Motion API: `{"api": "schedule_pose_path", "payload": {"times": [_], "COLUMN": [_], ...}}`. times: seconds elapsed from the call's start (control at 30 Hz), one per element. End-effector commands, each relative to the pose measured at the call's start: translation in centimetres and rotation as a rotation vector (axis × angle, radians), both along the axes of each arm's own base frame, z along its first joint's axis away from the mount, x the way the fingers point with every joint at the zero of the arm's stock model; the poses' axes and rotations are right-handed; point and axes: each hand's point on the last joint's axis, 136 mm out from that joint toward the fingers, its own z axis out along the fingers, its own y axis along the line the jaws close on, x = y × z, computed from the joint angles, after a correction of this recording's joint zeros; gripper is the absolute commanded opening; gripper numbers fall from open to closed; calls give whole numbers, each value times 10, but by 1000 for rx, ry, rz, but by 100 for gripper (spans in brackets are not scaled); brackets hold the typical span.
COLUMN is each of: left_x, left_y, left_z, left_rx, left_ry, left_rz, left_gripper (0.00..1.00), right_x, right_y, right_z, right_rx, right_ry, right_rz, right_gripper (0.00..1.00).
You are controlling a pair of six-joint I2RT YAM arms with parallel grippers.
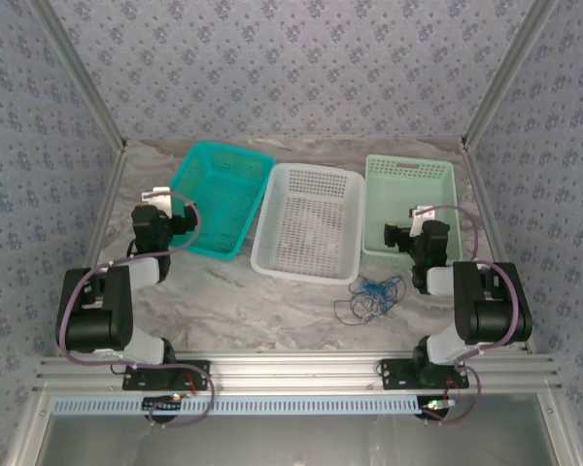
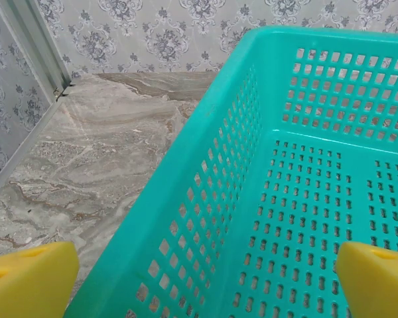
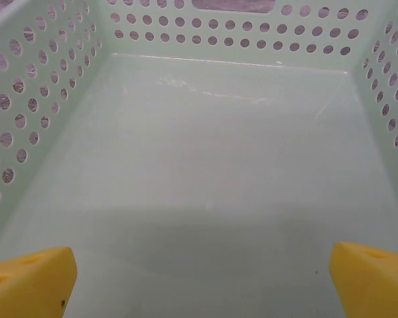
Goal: Untangle the cables
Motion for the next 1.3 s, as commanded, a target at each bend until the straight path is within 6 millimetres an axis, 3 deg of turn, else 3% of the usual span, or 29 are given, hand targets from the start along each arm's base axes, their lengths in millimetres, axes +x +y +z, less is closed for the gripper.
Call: {"api": "schedule_pose_path", "payload": {"times": [0.0, 0.73, 0.83, 0.93, 1.07, 1.27], "left_x": [-11, -11, -7, -2, -6, -23], "left_y": [-2, -2, 10, 4, 5, -42], "left_z": [-36, -36, -29, -7, 29, 68], "left_rx": [-50, -57, -62, -80, -170, -139], "left_ry": [132, 128, 194, 202, 171, 154], "left_rz": [-2, -2, 60, 16, 82, -33], "left_gripper": [99, 99, 99, 99, 99, 100], "right_x": [8, 7, 10, 13, 8, -15], "right_y": [-2, -3, -13, -23, -16, 12], "right_z": [11, 11, 21, 37, 70, 109], "right_rx": [-1, 25, 33, 64, 127, 171], "right_ry": [-35, -35, -9, 57, 83, 169], "right_rz": [-16, -7, -56, -96, -99, -49], "right_gripper": [100, 100, 100, 100, 100, 93]}}
